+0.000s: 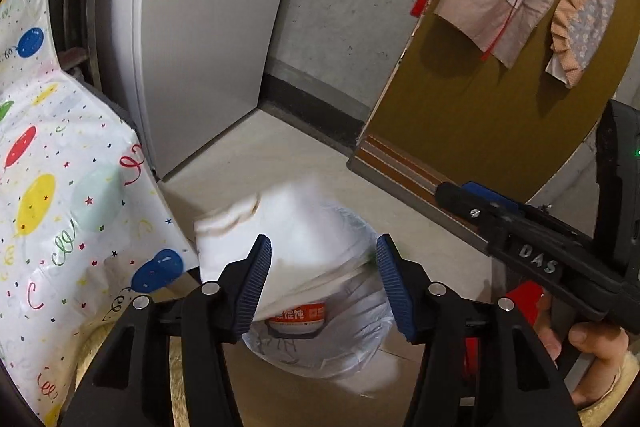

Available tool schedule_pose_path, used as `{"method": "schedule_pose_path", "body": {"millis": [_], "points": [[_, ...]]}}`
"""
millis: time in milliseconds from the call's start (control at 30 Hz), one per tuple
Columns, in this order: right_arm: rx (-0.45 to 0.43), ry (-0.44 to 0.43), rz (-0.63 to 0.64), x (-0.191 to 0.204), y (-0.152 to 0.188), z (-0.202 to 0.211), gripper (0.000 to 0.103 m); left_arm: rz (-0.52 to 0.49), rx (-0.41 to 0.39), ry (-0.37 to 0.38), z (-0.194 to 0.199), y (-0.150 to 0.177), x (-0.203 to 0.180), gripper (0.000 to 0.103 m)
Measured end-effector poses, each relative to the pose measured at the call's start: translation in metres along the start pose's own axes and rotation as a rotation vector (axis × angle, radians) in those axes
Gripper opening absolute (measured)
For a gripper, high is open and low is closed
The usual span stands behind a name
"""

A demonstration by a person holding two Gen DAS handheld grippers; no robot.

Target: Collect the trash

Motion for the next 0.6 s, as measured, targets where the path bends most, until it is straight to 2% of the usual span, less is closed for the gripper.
{"method": "schedule_pose_path", "body": {"millis": [133,333,600], "points": [[-0.019,0.001,0.009,0.002,-0.003,0.01,0.042,0.033,-0.019,-0.029,0.013,0.001,0.016,0.056],[-0.11,-0.015,0.033,0.022,-0.025,0.042,0.042,0.064,-0.107,-0.143,0.062,0.0,0.054,0.056],[-0.216,-0.122,0.157,0.095,-0.044,0.08,0.043,0.136,-0.221,-0.325,0.149,0.027,0.115,0.056]]}}
Point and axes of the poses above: each gripper's, at about its wrist camera, not at the fingertips, and z roughly against the way its jaws point, x to its left, y to its underside, the point moved 7 cm from there along -z, roughly the way its jaws point, and after that the axes turned 7 degrees about z, right-handed, at the moved point
